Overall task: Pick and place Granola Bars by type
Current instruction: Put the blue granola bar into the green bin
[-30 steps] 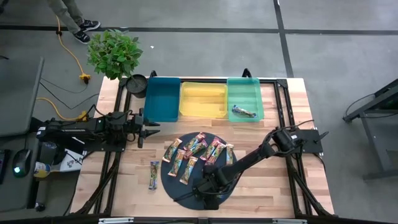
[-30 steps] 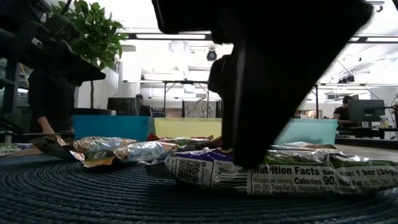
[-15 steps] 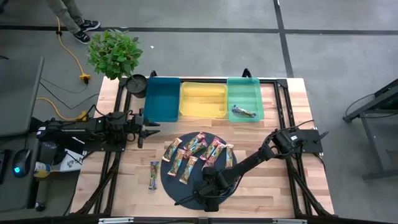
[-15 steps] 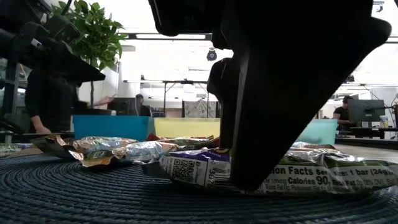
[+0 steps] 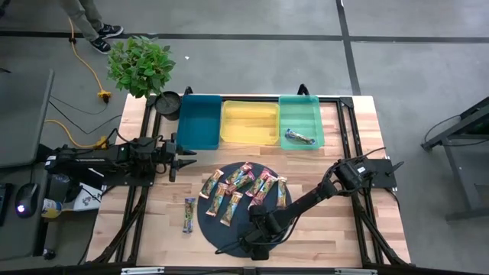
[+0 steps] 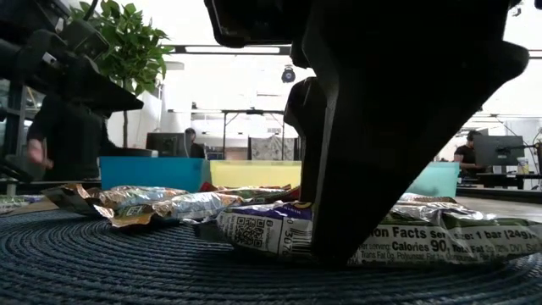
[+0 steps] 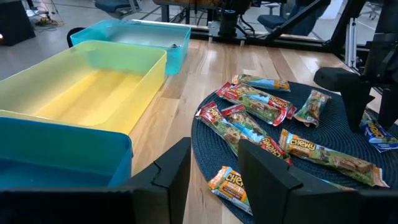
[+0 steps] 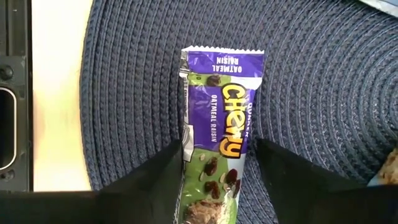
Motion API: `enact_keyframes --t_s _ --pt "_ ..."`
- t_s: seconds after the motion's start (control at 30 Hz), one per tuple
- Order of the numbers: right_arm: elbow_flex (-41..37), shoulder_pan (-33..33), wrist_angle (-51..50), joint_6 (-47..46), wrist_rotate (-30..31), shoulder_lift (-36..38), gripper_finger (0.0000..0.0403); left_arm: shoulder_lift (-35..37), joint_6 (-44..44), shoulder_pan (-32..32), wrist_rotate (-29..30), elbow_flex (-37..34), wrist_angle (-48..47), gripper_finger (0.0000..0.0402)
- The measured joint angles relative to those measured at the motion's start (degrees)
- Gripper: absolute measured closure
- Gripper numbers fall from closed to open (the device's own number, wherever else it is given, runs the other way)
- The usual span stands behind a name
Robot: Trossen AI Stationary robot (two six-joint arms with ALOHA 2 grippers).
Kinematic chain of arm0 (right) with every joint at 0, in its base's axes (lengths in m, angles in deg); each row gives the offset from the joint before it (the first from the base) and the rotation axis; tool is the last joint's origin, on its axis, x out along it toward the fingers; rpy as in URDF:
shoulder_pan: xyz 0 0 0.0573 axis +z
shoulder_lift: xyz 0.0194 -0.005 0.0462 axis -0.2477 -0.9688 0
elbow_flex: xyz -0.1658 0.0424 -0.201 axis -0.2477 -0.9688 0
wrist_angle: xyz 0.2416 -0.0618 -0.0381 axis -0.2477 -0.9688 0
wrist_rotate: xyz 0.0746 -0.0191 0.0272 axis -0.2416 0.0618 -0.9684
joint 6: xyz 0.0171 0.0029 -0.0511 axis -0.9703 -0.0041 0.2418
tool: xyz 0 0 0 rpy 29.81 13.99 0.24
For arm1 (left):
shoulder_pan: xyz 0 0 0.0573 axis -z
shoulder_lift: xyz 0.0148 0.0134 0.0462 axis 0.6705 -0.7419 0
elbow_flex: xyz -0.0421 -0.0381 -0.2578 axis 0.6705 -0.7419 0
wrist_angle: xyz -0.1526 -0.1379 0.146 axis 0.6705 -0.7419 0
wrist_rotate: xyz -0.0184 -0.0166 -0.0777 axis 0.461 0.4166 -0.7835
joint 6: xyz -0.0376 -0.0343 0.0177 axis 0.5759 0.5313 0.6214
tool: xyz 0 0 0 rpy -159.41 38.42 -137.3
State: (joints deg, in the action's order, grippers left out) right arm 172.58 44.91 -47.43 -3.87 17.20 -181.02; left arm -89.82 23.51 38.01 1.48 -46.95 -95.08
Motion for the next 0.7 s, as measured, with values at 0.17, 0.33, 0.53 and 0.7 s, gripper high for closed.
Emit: enact_keyframes --t_s 0.17,0.33,0.53,0.7 --pt "-0.02 -0.02 -0.09 -0.09 0.03 -0.04 0.0219 0.00 -0.01 0.01 0.00 0.00 0.00 0.0270" --pt "-0.07 -0.02 -0.13 -0.12 0.01 -0.07 0.0234 -0.02 -0.01 0.01 0.00 0.00 0.00 0.0270" --pt "-0.11 -0.02 -0.20 -0.14 -0.03 -0.07 0.0253 -0.01 -0.02 0.00 0.00 0.00 0.00 0.0270" --pt "-0.13 -0.04 -0.32 -0.14 -0.16 -0.07 0.0264 -0.02 0.00 0.01 0.00 0.00 0.00 0.0270"
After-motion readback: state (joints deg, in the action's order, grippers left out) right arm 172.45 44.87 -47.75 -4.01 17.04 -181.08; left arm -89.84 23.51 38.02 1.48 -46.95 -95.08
